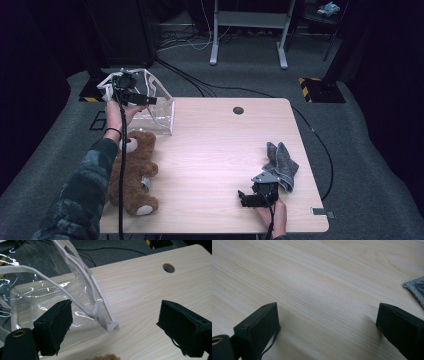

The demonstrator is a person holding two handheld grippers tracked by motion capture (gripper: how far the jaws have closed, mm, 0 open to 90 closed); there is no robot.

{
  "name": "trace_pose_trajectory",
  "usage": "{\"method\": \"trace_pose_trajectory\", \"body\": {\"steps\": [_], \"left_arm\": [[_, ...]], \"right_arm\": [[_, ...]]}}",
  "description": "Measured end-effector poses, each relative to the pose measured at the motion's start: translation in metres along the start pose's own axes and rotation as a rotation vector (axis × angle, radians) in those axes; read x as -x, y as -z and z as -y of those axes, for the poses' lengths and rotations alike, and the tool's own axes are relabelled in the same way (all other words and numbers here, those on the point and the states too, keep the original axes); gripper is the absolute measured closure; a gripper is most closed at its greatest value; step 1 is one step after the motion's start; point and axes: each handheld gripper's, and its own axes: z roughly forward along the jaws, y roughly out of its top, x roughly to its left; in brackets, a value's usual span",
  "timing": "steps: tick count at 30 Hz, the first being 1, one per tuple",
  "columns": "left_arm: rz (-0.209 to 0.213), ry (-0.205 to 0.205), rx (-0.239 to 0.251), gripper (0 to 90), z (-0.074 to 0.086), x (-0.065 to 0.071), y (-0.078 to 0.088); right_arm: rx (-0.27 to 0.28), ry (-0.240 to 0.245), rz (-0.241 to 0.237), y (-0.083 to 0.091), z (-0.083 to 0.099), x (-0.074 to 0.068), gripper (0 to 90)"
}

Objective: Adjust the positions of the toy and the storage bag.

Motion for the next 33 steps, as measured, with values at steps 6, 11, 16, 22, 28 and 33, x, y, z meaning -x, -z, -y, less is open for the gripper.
{"method": "trace_pose_trajectory", "body": {"steps": [6,11,16,22,28,33], "left_arm": [[-0.046,-0.015,-0.031,22.9,-0.002,-0.005,-0.020],[-0.095,-0.037,-0.035,40.1,-0.005,-0.003,-0.029],[-0.113,-0.030,-0.100,55.4,-0.001,-0.006,-0.041],[-0.086,-0.019,-0.085,72.9,0.003,-0.009,-0.043],[-0.053,-0.007,-0.062,79.3,0.005,-0.012,-0.044],[-0.049,-0.018,-0.052,80.2,0.005,-0.009,-0.045]], "right_arm": [[0.000,-0.001,0.000,0.000,0.000,0.000,3.9],[0.000,0.000,0.000,0.000,0.000,0.000,4.0],[0.001,0.001,0.000,0.000,0.000,0.000,4.1],[0.001,0.001,0.003,0.000,0.000,0.000,4.3],[0.002,0.001,0.004,0.000,0.000,0.000,4.3],[0.002,0.001,0.004,0.000,0.000,0.000,4.4]]}}
